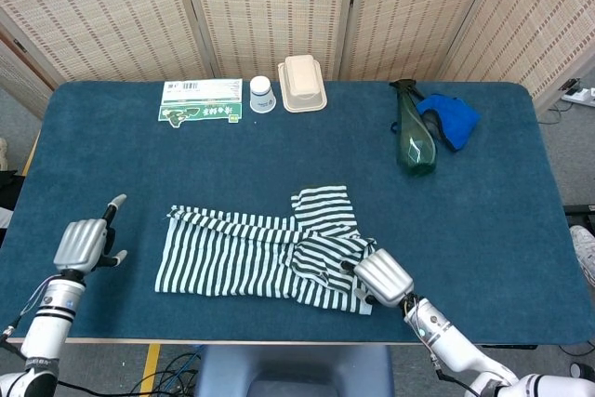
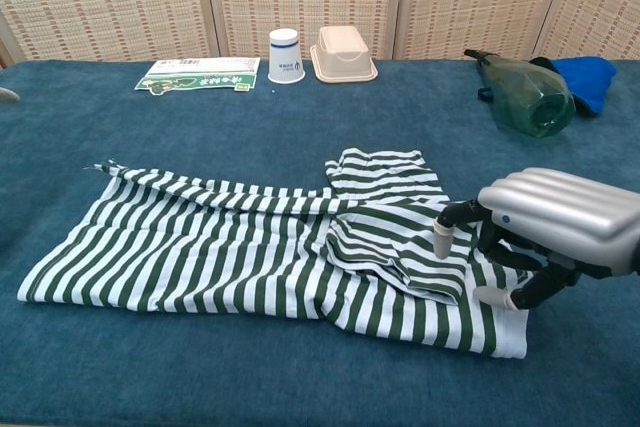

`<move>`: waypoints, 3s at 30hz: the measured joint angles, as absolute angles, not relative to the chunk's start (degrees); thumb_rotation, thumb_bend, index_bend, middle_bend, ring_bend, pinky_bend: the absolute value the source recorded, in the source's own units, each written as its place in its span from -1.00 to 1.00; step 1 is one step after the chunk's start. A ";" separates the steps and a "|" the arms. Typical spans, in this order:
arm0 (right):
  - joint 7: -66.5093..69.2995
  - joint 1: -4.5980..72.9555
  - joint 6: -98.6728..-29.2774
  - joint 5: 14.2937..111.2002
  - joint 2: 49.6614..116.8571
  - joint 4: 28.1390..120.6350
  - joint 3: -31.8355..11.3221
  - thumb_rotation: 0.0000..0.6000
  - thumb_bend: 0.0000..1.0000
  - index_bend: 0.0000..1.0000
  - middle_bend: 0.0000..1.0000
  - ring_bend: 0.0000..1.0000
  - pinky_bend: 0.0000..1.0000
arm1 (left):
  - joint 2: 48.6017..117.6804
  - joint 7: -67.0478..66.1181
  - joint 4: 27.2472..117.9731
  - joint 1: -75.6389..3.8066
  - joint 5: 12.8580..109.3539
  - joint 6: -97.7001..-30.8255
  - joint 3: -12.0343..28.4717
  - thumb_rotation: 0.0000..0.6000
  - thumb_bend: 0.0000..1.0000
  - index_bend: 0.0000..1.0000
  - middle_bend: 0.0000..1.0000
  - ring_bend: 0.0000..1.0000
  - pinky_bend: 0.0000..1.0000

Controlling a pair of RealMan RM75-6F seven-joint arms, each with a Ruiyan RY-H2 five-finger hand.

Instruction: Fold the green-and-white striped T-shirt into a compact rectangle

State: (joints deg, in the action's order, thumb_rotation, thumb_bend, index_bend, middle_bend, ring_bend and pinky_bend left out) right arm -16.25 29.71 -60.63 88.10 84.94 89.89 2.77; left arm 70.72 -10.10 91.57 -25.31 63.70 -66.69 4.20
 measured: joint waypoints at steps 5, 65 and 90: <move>-17.03 29.81 -59.86 87.86 85.29 89.69 2.87 1.00 -0.37 -0.20 0.82 0.94 1.00 | 68.86 -9.40 93.73 -23.67 65.93 -67.95 3.41 1.00 -0.50 -1.00 0.68 0.65 0.86; -18.09 30.95 -59.35 85.30 88.20 89.33 -0.87 1.00 0.12 0.12 0.86 0.94 1.00 | 67.00 -7.61 95.08 -20.94 67.92 -66.47 5.04 1.00 -0.50 -1.00 0.68 0.65 0.86; -14.06 38.17 -58.95 74.08 93.27 74.01 -14.83 1.00 0.12 0.13 0.86 0.94 1.00 | 66.12 -6.31 95.35 -18.62 69.73 -67.99 4.25 1.00 -0.50 -1.00 0.68 0.65 0.85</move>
